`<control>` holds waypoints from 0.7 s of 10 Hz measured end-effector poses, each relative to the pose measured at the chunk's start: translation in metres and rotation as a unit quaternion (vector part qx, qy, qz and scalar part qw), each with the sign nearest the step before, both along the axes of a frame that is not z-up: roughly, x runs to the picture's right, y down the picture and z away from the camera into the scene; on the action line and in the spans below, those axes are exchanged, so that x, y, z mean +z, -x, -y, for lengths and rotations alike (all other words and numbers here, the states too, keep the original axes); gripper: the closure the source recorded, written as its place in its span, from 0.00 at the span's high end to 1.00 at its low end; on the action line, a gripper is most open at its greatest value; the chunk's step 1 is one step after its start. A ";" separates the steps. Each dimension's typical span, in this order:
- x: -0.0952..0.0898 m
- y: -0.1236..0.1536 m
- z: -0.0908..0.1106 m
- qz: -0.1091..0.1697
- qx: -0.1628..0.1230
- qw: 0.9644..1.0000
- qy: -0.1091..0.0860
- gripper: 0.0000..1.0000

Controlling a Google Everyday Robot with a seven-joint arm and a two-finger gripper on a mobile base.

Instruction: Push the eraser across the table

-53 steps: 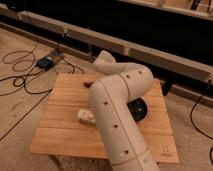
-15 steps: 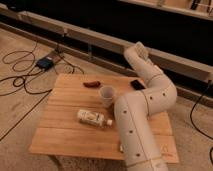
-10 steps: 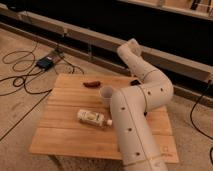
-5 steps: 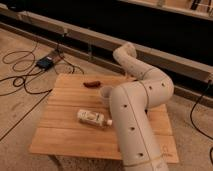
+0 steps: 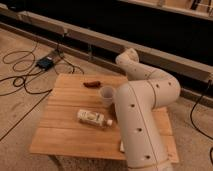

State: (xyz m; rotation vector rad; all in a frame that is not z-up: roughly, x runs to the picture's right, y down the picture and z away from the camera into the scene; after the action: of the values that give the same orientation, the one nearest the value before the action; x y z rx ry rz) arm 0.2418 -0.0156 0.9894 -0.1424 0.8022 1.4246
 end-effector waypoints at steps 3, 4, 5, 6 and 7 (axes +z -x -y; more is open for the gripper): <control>-0.003 -0.019 -0.008 -0.018 0.008 1.000 0.001 0.80; -0.003 -0.025 -0.009 -0.024 0.010 1.000 -0.001 0.80; -0.002 -0.028 -0.007 -0.028 0.011 1.000 -0.003 0.80; 0.000 -0.030 -0.006 -0.031 0.011 0.999 -0.005 0.80; 0.002 -0.034 -0.003 -0.037 0.012 0.999 -0.010 0.80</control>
State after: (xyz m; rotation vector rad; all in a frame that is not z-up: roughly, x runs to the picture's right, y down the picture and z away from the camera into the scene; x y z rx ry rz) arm 0.2753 -0.0127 0.9917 -0.0848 0.8495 1.4664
